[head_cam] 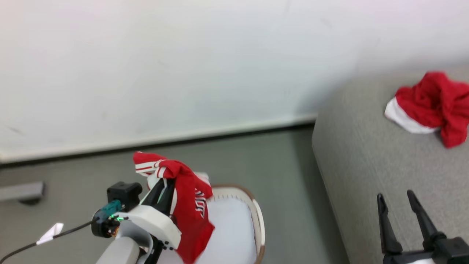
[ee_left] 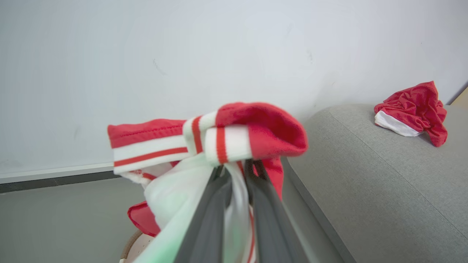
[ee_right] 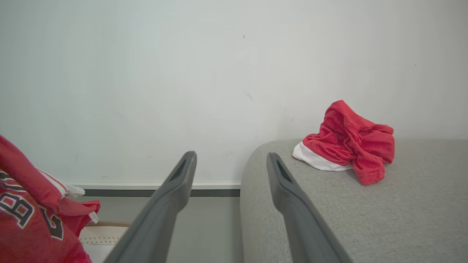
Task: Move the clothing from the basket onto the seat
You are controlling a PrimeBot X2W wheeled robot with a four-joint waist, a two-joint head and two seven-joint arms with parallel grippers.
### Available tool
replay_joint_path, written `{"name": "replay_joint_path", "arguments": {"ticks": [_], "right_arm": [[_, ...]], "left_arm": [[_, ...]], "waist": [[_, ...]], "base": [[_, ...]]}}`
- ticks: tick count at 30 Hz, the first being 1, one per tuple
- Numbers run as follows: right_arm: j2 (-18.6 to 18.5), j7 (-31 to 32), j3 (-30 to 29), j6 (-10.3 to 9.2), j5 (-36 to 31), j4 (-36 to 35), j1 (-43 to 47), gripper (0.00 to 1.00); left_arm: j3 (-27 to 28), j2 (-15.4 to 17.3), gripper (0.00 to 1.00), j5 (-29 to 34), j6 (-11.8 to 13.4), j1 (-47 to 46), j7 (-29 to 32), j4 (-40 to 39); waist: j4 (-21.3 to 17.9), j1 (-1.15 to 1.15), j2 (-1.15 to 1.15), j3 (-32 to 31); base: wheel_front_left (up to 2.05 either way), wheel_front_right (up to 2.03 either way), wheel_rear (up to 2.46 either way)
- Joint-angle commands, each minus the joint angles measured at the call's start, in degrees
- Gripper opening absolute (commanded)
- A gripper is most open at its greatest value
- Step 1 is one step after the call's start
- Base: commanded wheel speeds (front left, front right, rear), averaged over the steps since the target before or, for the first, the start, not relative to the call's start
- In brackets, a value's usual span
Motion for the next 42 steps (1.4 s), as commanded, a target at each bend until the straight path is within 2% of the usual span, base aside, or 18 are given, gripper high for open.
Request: {"name": "replay_joint_path", "arguments": {"ticks": [1, 11, 18, 25, 31, 36, 42], "right_arm": [[-0.1, 0.0, 0.1, -0.15, 0.3, 0.0, 1.3, 1.00], [-0.1, 0.0, 2.9, -0.15, 1.0, -1.0, 4.8, 1.00], [-0.1, 0.0, 6.5, -0.15, 1.2, -1.8, 3.6, 1.00], [-0.2, 0.0, 20.8, -0.15, 1.0, 0.0, -3.4, 1.00], [-2.3, 0.0, 35.5, -0.15, 5.8, 5.3, -13.4, 1.00], [-2.8, 0.0, 44.3, -0.15, 11.4, 10.7, -20.7, 1.00], [-2.5, 0.1, 51.7, -0.15, 17.2, 19.8, -27.4, 1.00]], "left_arm": [[0.0, 0.6, 0.00, -0.3, 0.4, 1.5, 0.5, -2.1], [-0.2, 4.5, 0.00, -1.2, 4.6, 10.6, 9.0, -24.4], [-0.2, 6.1, 0.00, -1.8, 6.7, 13.7, 13.1, -34.0], [-1.1, 6.5, 0.00, -1.7, 7.2, 14.5, 15.0, -38.1], [-2.7, 5.9, 0.00, -1.5, 6.4, 13.7, 15.3, -38.8], [-5.1, 4.9, 0.00, -1.9, 4.8, 13.0, 15.4, -39.0], [-8.3, 3.4, 0.00, -2.7, 2.4, 12.5, 16.3, -39.9]], "waist": [[1.7, 0.03, 0.00, -6.7], [3.6, 0.03, 0.00, -9.9], [4.2, 0.03, 0.00, -10.6], [3.6, 0.03, 0.00, -10.3], [3.0, 0.03, 0.00, -10.2], [3.1, 0.03, 0.00, -10.3], [3.5, 0.03, 0.00, -10.1]], "base": [[0.00, 0.00, 0.00], [0.00, 0.00, 0.00], [0.00, 0.00, 0.00], [0.00, 0.00, 0.00], [0.00, 0.00, 0.00], [0.00, 0.00, 0.00], [0.00, 0.00, 0.00]]}}
